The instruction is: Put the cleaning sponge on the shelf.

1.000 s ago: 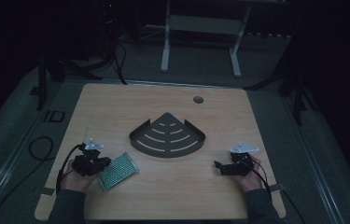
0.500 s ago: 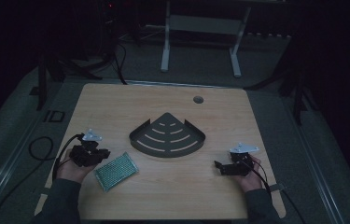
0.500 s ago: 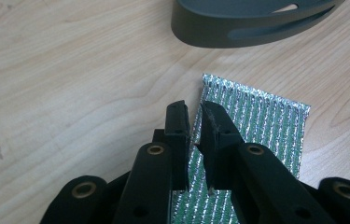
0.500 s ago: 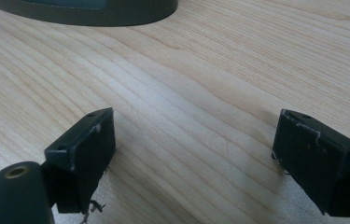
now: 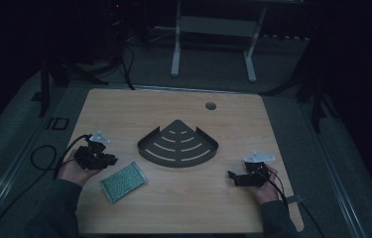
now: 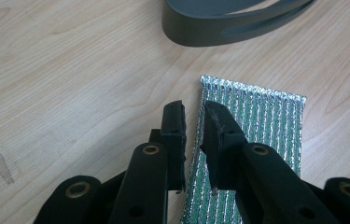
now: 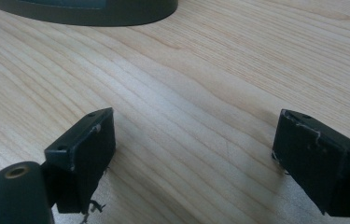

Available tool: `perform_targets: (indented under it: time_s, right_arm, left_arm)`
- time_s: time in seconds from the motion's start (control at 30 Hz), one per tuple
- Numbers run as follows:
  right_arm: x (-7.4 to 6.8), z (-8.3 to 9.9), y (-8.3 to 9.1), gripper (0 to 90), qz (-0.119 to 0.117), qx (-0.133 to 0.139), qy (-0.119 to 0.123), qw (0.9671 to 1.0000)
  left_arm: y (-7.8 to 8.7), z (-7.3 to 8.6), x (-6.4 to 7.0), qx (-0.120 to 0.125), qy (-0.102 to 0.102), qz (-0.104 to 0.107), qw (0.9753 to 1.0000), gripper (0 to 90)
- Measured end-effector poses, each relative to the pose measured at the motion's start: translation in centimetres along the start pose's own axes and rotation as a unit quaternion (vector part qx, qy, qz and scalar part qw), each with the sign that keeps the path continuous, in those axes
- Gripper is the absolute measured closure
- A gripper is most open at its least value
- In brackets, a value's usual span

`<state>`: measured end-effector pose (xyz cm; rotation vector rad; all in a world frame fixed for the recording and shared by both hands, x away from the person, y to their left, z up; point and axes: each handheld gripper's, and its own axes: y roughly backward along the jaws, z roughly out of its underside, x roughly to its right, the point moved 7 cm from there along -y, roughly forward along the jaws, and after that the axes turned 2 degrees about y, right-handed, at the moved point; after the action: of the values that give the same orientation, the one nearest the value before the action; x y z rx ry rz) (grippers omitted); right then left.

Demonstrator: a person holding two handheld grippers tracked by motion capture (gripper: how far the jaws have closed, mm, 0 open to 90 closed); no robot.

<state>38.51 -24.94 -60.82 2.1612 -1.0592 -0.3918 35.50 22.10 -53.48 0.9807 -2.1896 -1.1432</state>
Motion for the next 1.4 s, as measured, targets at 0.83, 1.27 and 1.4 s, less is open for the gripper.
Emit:
perform_targets:
  time_s: [0.83, 1.27, 1.4]
  right_arm:
    - [0.0, 0.0, 0.0, 12.7, 0.0, 0.0, 0.0, 1.0]
    - [0.0, 0.0, 0.0, 12.7, 0.0, 0.0, 0.0, 1.0]
    - [0.0, 0.0, 0.0, 12.7, 0.0, 0.0, 0.0, 1.0]
  left_arm:
    - [-2.4, -0.4, -0.4, -0.096, -0.023, 0.053, 0.9937, 74.0]
    - [-3.7, 0.1, -0.3, -0.138, -0.023, 0.078, 0.987, 74.1]
    - [-3.9, 0.1, -0.3, -0.143, -0.017, 0.079, 0.9864, 74.2]
